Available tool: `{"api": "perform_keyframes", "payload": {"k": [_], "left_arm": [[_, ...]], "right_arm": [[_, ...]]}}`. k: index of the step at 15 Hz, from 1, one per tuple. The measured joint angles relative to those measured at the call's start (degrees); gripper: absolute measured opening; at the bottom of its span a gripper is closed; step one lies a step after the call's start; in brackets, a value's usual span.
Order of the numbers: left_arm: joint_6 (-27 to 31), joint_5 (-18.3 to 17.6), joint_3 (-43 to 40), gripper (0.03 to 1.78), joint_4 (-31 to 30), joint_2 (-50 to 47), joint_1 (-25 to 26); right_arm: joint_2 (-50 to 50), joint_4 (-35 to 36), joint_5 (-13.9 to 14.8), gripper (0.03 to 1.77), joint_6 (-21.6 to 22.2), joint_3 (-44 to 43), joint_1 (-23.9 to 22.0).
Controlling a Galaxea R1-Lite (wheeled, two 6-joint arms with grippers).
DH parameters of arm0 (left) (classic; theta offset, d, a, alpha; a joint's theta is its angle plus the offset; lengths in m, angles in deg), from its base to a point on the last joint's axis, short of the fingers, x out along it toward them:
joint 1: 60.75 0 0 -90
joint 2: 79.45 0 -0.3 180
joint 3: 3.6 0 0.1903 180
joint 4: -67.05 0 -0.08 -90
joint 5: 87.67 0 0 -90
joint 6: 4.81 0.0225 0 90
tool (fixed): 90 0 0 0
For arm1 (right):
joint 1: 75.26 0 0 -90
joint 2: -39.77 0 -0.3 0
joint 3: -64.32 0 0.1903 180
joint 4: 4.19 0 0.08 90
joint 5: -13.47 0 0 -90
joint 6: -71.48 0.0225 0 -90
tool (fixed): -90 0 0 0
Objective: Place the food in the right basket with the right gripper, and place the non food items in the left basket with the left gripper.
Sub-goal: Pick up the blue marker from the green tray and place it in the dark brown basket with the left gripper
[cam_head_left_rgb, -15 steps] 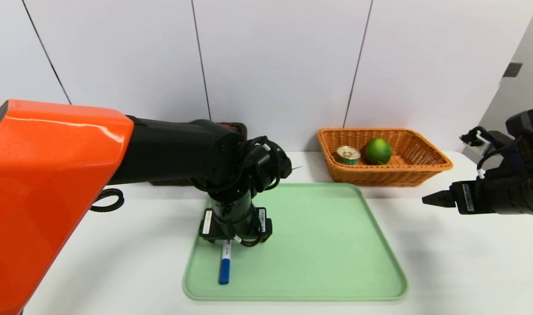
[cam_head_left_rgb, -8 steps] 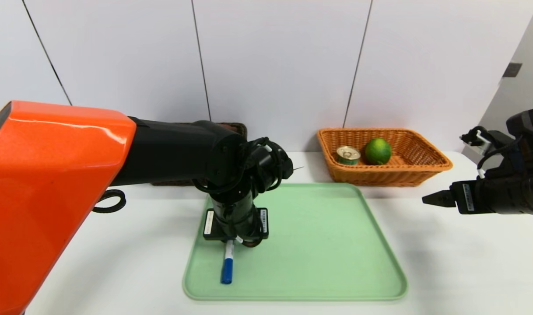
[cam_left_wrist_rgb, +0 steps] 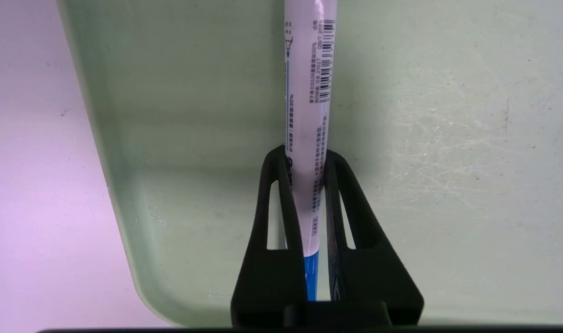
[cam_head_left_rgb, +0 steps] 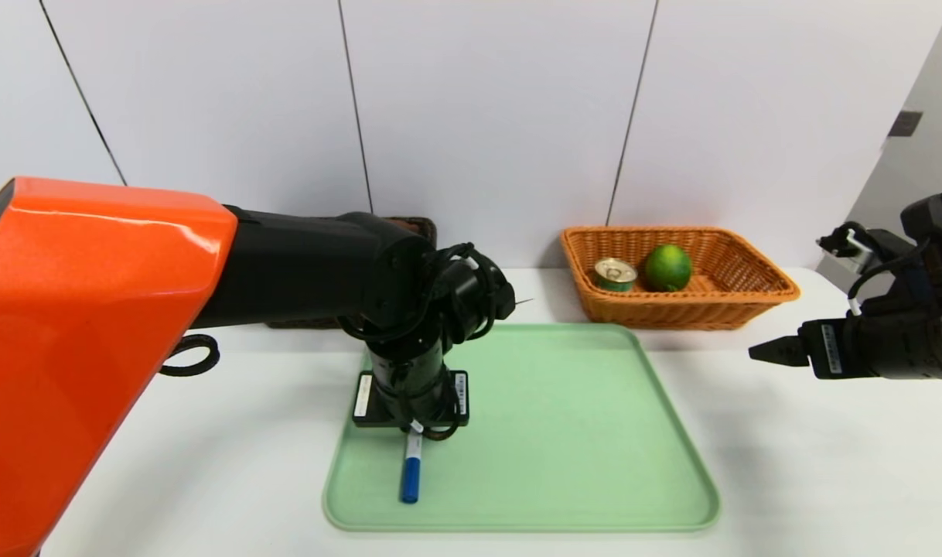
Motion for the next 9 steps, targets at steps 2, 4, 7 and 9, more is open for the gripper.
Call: {"api": "perform_keyframes", "payload": {"k": [2, 4, 7, 9], "left_arm": [[-0.2, -0.1, 0.5, 0.18, -0.1, -0.7, 0.0], [0.2, -0.3, 3.4, 0.18, -0.3, -3.0, -0.4], [2.8, -0.6, 10.1, 0.18, -1.5, -8.0, -1.1], [5.4, -0.4, 12.1, 0.18, -5.0, -11.8, -1.0]], "right_arm": [[-0.5, 0.0, 0.0, 1.71, 0.0, 0.5, 0.0], [-0.7, 0.0, 0.0, 1.71, 0.0, 0.9, 0.0], [-1.0, 0.0, 0.0, 1.71, 0.0, 1.3, 0.1], [-1.1, 0.0, 0.0, 1.71, 0.0, 1.3, 0.3]]}}
